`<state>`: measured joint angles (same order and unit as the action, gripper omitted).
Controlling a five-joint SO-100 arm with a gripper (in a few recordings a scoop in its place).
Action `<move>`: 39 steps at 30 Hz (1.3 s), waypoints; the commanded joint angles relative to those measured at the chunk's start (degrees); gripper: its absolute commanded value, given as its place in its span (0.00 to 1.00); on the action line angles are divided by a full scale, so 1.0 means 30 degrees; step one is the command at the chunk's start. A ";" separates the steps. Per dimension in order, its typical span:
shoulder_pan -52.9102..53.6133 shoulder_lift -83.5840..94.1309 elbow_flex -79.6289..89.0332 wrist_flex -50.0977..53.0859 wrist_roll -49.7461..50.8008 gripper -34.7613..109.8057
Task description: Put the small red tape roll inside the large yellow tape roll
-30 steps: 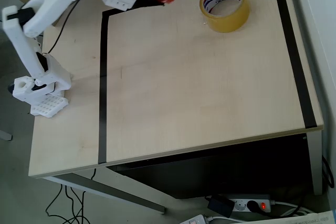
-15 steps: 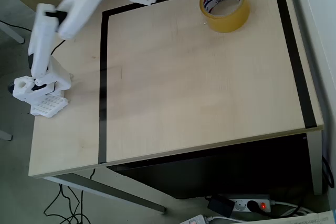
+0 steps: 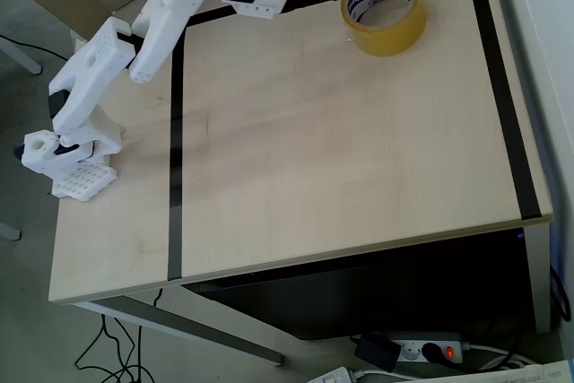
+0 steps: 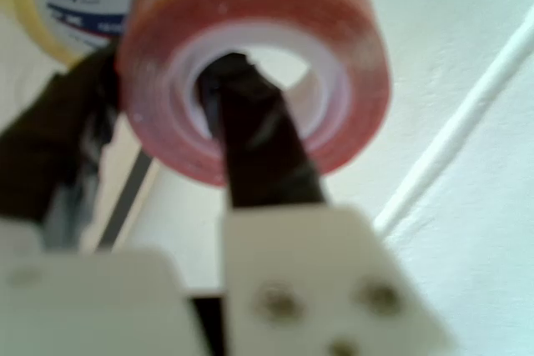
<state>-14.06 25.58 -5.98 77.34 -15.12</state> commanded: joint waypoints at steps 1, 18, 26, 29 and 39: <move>0.0322 0.0645 -0.2139 -0.0264 0.0029 0.24; 0.0615 -0.0088 -0.2578 0.0879 0.0029 0.36; 0.0264 0.3281 -0.2578 0.7646 -0.0176 0.24; 0.0176 0.6621 0.1670 0.8789 -0.0059 0.24; -0.0615 1.9980 1.8604 0.6797 0.0967 0.24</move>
<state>-14.77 63.46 33.22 102.48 -13.89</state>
